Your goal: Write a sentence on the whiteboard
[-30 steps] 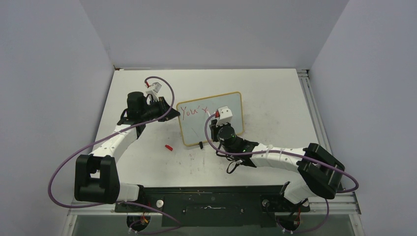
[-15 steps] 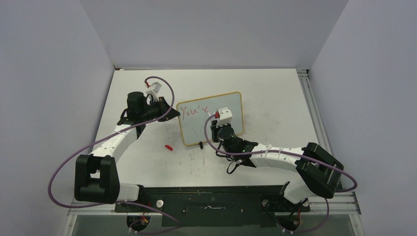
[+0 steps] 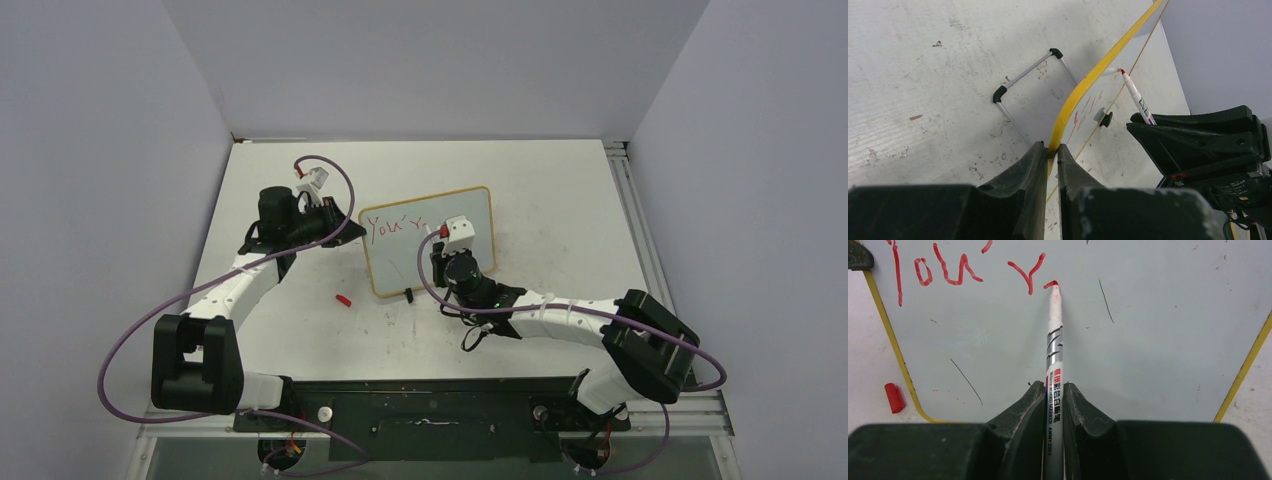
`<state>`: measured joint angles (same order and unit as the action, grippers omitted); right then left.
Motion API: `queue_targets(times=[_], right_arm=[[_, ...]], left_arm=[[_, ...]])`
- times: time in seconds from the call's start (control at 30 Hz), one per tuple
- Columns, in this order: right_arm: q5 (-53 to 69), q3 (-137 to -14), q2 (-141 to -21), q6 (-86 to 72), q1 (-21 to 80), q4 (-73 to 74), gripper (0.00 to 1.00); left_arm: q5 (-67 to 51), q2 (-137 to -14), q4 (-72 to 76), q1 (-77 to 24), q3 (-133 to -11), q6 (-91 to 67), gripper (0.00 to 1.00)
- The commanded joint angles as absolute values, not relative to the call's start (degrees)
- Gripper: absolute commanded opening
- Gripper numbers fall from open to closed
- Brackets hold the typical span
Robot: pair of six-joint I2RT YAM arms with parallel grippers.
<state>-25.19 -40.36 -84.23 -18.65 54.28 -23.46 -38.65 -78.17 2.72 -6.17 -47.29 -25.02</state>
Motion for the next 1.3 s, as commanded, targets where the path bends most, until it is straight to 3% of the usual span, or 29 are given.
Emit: queue_targets(times=[0.0, 1.27], right_arm=[[-26.3, -40.8, -84.9, -19.5, 53.4, -24.0, 0.05], [-23.5, -43.9, -86.8, -15.8, 52.7, -26.2, 0.05]], left_arm=[[-39.5, -75.9, 5.0, -5.5, -48.7, -25.6, 0.0], [-39.6, -75.9, 5.2, -5.4, -48.7, -25.2, 0.0]])
